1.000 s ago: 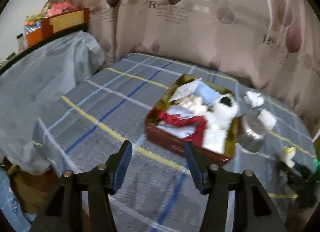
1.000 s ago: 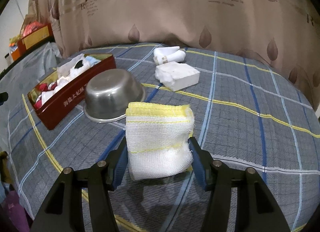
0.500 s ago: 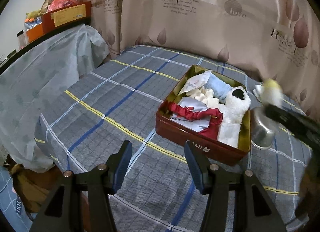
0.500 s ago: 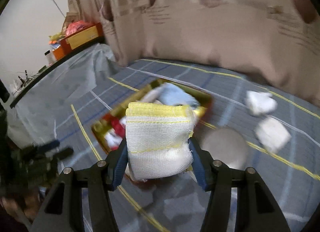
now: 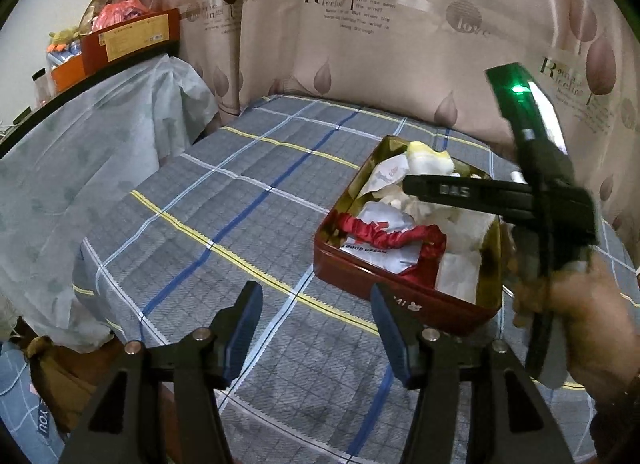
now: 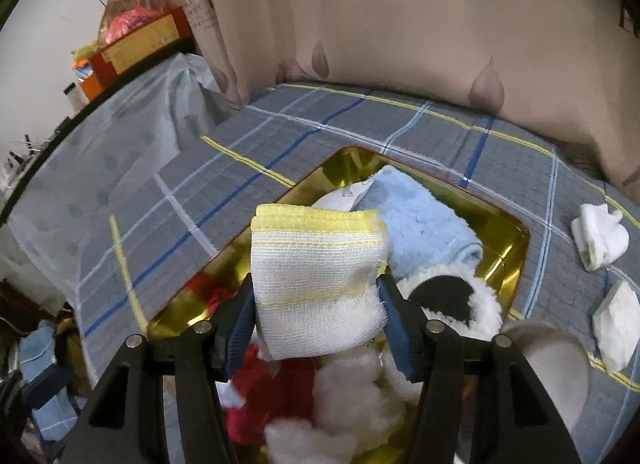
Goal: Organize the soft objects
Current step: 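Carry the yellow-edged towel into the tray with the right gripper and release it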
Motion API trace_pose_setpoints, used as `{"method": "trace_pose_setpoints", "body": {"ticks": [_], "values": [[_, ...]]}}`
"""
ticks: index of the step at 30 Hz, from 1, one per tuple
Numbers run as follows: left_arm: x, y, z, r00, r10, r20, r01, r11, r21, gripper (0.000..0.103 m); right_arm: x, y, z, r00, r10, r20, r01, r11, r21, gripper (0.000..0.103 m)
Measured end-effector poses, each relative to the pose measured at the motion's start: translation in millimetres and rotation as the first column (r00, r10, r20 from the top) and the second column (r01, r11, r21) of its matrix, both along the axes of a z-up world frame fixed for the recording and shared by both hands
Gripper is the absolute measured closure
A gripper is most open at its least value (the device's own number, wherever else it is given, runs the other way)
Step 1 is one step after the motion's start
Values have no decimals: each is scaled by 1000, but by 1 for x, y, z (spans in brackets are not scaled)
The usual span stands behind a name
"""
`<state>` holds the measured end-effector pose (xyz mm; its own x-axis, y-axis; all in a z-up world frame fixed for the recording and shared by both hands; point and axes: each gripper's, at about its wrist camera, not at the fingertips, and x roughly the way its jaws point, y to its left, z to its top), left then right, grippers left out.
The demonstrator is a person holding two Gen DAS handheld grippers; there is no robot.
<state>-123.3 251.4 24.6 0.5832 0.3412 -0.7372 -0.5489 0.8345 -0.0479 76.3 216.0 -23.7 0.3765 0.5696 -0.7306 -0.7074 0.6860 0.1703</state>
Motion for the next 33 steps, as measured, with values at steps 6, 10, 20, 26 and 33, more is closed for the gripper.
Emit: {"method": "trace_pose_setpoints", "body": {"ticks": [6,10,20,26,33], "values": [[0,1,0,1000,-12,12,12,1000,-29,45,9,14,-9,1000,-9,7,10,999,-32,43],[1,-1,-2,1000,-17,5,17,1000,-22,45,7,13,-7,1000,-10,12,10,1000,-15,36],[4,-9,-8,999,-37,-26,37,999,8,45,-24,-52,44,982,-87,167,56,982,181,19],[7,-29,-10,992,-126,-30,127,991,32,45,-40,-157,35,901,-293,321,260,955,144,12],[18,-70,-3,952,-304,-47,305,951,37,45,-7,-286,-14,801,-512,309,534,845,14,12]]}}
